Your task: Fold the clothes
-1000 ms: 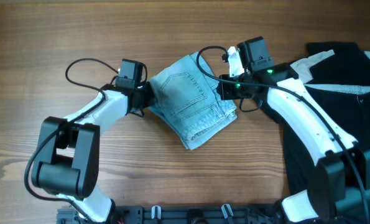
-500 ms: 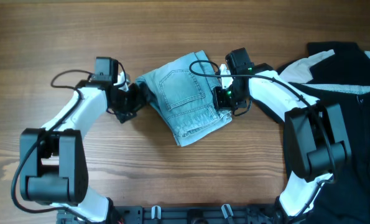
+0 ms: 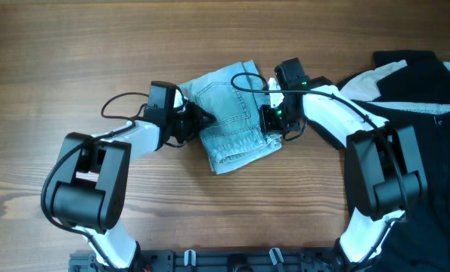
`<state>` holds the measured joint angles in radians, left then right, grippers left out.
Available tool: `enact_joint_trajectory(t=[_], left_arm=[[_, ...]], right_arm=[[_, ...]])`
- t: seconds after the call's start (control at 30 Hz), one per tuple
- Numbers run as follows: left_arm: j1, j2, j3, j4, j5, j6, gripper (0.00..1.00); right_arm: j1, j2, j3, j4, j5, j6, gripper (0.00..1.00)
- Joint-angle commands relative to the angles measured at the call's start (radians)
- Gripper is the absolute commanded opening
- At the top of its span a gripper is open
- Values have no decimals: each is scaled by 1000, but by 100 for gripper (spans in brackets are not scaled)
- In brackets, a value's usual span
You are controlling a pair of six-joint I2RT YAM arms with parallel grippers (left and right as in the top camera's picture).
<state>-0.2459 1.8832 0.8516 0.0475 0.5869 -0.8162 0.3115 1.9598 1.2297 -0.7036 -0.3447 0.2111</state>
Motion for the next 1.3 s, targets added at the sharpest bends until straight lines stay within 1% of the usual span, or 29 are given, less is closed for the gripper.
enact_joint_trajectory(t=[0.0, 0.03, 0.1, 0.17, 0.2, 0.23, 0.27, 0.33, 0.4, 0.5, 0.53, 0.57, 0.6, 0.63, 0.67, 0.73, 0.77, 0.83, 0.93, 1.0, 1.07, 1.1, 1.17, 1.27], left_arm=[[20, 19, -28, -52, -32, 57, 4], [53, -18, -26, -90, -14, 97, 4], [124, -108, -18, -173, -2, 137, 4], [237, -225, -13, -210, -1, 185, 4], [311, -272, -13, -209, 0, 193, 4], [418, -306, -13, -197, -3, 212, 4], [533, -308, -13, -177, -9, 243, 4], [656, -286, -13, -157, -74, 264, 4], [800, -225, -13, -77, -87, 335, 4], [913, -139, -13, -4, -91, 369, 4], [945, -116, -13, 11, -91, 369, 8], [966, -110, -13, 12, -91, 368, 29], [985, -113, -12, -5, -90, 368, 59], [1003, -121, -8, -45, -90, 368, 95], [1020, -136, 1, -114, -90, 369, 100], [1036, -182, 10, -235, -86, 386, 100], [1035, -241, 11, -326, -85, 425, 100], [1032, -342, 11, -420, -87, 480, 100], [1017, -607, 14, -563, -79, 526, 100], [990, -734, 14, -602, -58, 574, 100], [914, -895, 14, -649, 11, 648, 100], [870, -926, 14, -662, 47, 689, 100], [795, -935, 14, -666, 101, 745, 100], [637, -935, 18, -693, 101, 816, 100]], right_arm=[[1, 15, -14, -53, 3, 9, 15], [2, -29, -8, -75, 3, 9, 15], [2, -131, -2, -95, 3, 9, 15], [2, -260, -2, -98, 3, 9, 15], [2, -319, -2, -96, 3, 11, 15], [2, -372, -2, -94, 6, 26, 16], [2, -413, -2, -95, 6, 28, 16], [2, -434, -2, -98, 5, 35, 16], [2, -434, -3, -103, 3, 51, 15], [2, -434, -3, -102, 3, 53, 15], [2, -434, -3, -102, 4, 50, 15], [2, -434, -3, -102, 4, 47, 15], [2, -434, -3, -102, 4, 37, 17], [2, -434, -3, -101, 4, 24, 21], [2, -434, -3, -95, 4, 24, 30], [2, -436, -3, -79, 3, 25, 39], [2, -442, -3, -63, 3, 24, 42], [2, -459, -3, -34, -19, 24, 45], [2, -498, -3, 55, -84, 28, 54], [2, -518, -3, 85, -87, 44, 57], [2, -532, -3, 101, -107, 53, 58], [2, -536, -3, 101, -125, 53, 59], [2, -537, -3, 105, -136, 53, 61], [2, -560, -3, 106, -136, 54, 64]])
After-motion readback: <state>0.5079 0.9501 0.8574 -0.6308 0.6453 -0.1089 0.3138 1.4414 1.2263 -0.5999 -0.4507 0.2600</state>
